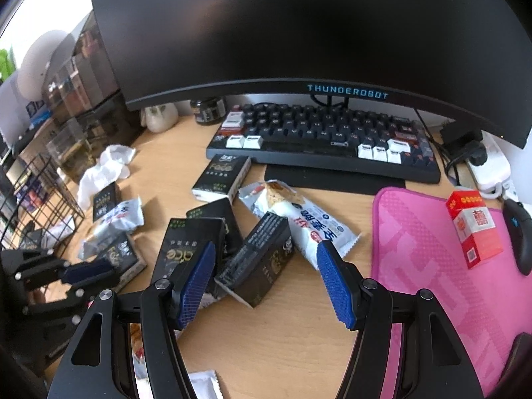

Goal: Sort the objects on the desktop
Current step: 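Grasp a black Face tissue pack with the left tool while the right tool grasps a narrow black box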

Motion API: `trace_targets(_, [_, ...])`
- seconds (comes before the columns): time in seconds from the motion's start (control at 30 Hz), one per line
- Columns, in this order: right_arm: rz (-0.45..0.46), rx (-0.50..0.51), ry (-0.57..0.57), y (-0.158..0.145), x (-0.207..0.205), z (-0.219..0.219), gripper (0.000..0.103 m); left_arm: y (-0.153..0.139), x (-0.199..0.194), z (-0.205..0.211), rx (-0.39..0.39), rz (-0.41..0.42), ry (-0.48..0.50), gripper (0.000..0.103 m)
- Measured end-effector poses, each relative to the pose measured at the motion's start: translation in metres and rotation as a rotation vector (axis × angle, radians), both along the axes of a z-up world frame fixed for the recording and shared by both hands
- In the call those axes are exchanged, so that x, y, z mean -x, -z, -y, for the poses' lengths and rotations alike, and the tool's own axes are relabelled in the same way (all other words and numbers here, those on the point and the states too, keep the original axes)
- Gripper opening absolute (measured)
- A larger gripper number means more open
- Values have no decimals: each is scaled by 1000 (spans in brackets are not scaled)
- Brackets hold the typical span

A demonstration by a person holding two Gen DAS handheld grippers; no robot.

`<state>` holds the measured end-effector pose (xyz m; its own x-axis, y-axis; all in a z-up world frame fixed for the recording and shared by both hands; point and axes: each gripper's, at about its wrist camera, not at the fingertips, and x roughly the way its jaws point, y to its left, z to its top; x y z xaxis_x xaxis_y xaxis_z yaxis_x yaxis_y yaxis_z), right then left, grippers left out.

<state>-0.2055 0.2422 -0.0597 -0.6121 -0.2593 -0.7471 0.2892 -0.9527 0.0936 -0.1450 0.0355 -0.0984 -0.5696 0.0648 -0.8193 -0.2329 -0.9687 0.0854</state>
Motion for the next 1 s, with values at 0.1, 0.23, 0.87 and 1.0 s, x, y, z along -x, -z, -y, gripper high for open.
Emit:
trace_targets(0.1, [-2, 7, -10, 0, 0, 4, 63, 0, 1, 14, -11, -1, -41, 63])
trace_targets(0.23, [-6, 6, -21, 1, -3, 9, 63, 5, 5, 23, -47, 17, -42, 75])
trace_targets(0.87, [24, 7, 24, 13, 9, 0, 63, 12, 2, 8, -70, 64, 17, 52])
trace_targets(1.0, [41, -9, 25, 19, 13, 1, 38, 11, -1, 7, -67, 62, 23, 52])
